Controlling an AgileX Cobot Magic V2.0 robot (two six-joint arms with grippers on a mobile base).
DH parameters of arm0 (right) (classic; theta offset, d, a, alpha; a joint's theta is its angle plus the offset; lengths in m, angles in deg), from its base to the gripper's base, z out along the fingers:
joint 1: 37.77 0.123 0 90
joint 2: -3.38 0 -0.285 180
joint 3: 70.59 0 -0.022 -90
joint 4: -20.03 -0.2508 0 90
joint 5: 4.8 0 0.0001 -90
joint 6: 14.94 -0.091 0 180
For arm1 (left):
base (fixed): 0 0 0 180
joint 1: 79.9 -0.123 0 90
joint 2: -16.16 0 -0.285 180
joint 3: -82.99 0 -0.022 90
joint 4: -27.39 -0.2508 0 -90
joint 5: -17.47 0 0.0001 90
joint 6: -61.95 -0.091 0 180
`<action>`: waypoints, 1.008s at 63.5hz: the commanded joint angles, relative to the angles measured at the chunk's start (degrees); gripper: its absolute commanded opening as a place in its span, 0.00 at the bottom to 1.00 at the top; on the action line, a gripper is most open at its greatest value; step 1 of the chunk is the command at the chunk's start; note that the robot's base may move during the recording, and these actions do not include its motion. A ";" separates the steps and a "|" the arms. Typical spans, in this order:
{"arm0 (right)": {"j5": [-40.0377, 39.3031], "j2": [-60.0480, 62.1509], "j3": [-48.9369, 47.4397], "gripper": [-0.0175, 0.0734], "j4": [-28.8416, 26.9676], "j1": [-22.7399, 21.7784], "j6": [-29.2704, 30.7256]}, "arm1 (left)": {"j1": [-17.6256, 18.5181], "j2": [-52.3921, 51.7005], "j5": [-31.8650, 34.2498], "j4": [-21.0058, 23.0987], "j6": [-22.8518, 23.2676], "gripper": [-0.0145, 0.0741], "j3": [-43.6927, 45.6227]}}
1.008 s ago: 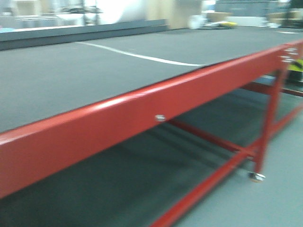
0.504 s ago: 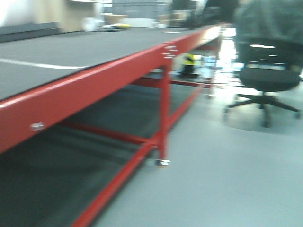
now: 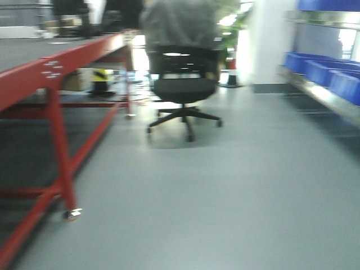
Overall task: Grab PVC pipe and place in blue bin
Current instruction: 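Drive the base away from the table holding both pieces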
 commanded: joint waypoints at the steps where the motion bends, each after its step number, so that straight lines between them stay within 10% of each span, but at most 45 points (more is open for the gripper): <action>1: -1.54 0.20 -0.01 0.01 0.27 0.13 0.45 | -0.24 -0.38 1.19 -0.11 0.12 0.04 0.18; 64: -1.54 0.20 -0.01 0.01 0.27 0.13 0.45 | -0.24 -0.38 1.19 -0.11 0.12 0.04 0.18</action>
